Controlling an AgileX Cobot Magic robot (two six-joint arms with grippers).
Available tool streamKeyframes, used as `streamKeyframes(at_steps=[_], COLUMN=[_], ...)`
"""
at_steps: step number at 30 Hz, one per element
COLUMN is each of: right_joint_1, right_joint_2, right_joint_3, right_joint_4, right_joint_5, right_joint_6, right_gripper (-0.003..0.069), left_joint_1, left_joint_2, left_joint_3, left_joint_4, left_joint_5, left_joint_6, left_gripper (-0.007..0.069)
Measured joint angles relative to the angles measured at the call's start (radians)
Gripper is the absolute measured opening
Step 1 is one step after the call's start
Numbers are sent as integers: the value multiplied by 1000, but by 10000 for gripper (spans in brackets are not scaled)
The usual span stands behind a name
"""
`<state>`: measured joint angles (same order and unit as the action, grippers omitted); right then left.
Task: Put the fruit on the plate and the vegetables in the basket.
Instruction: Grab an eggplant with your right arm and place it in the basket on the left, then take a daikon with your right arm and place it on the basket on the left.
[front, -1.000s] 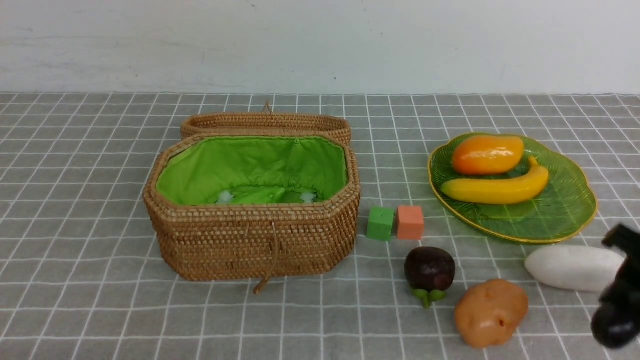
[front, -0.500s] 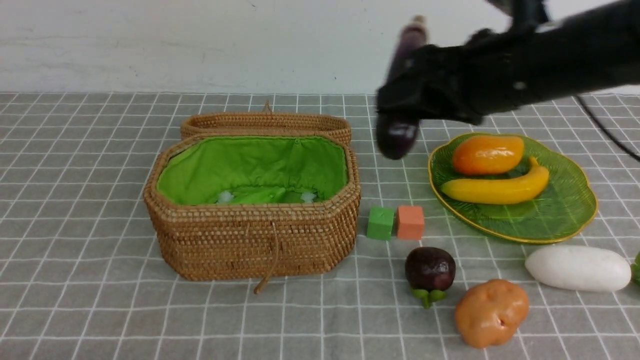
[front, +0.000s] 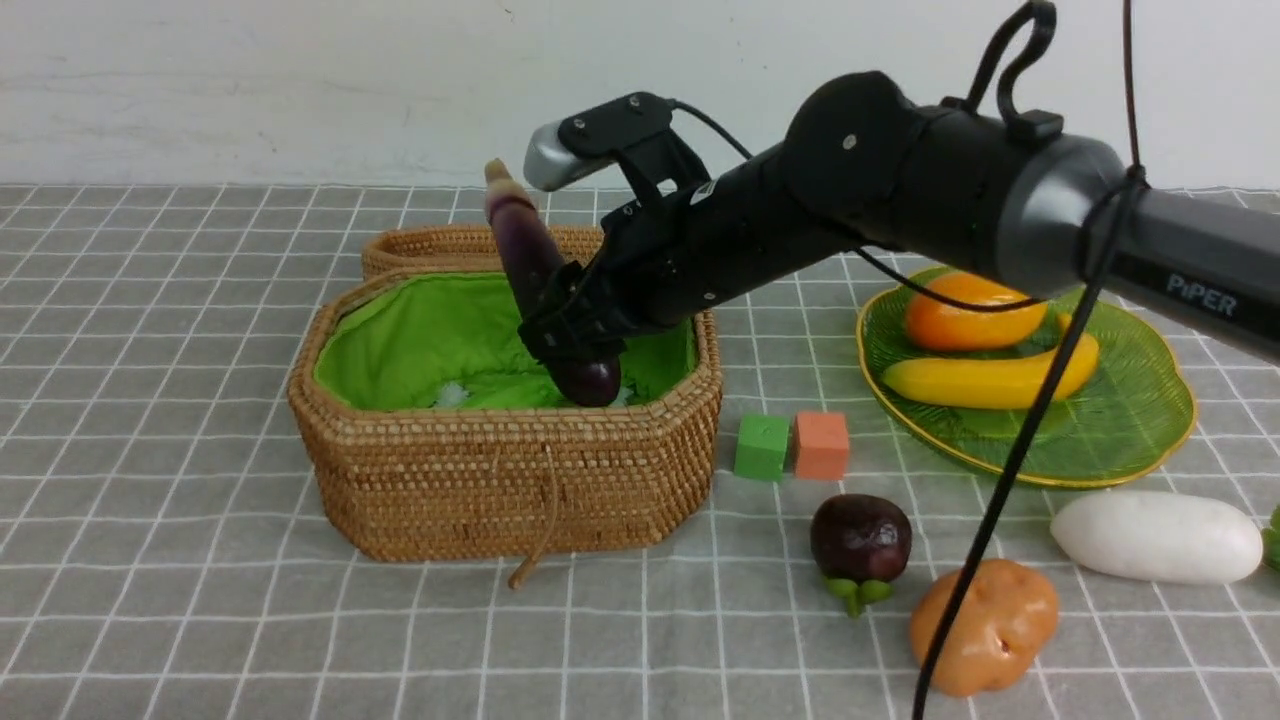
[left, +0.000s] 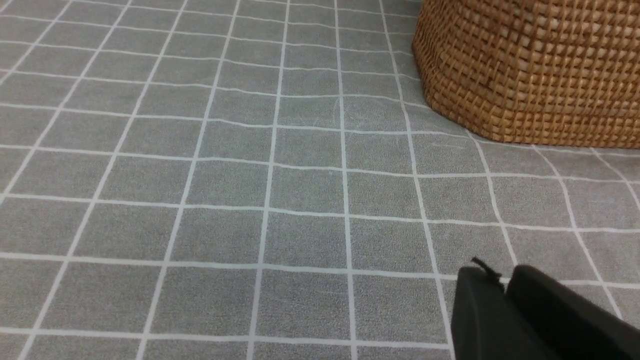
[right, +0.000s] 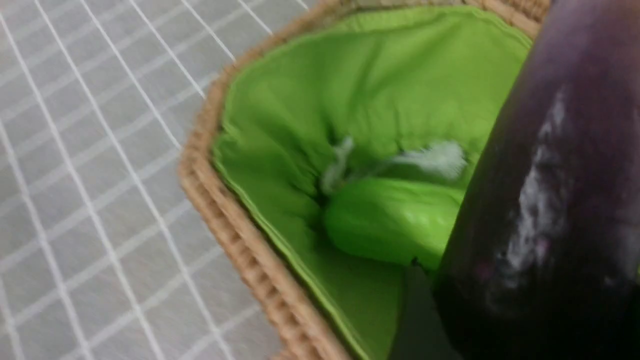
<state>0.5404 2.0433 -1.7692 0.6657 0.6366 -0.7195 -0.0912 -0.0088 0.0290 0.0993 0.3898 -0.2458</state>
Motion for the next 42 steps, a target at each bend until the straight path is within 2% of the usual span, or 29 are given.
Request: streamKeyframes(at_steps=[1,3,5,7,10,16,21,23,24,30,37,42], right_joint_1=[0,0,0,0,0,0,0,0,0,1,56,58], right_joint_2=[0,1,0,-2,-25,-120,-204,-236,-236,-274,-374,-463], right_joint_3=[0,0,-1,-1,-1,-1,-1,-1,-1,8,160,231], right_joint_4=[-22,-46,-51,-54,-71,-147,-222,-280,-285,-465,-523,-585], right_joint_5=[1,11,31,65,76,107,168,222,225,439,507,509], right_joint_6=[0,16,26,54,121,210,351,493,503,775,842,922], right_gripper=[402,450,507,621,676,653,581,554,553,541,540,540], left_joint_1=[0,0,0,0,0,0,0,0,0,0,0,0], left_joint_2=[0,0,0,0,0,0,0,0,0,0,0,0], left_joint_3=[0,0,0,0,0,0,0,0,0,0,0,0], left_joint_4=[0,0,0,0,0,0,0,0,0,0,0,0], left_joint_5=[0,0,0,0,0,0,0,0,0,0,0,0], left_joint_6=[0,0,0,0,0,0,0,0,0,0,0,0], left_gripper=[74,74,74,74,74,74,74,74,74,74,74,74])
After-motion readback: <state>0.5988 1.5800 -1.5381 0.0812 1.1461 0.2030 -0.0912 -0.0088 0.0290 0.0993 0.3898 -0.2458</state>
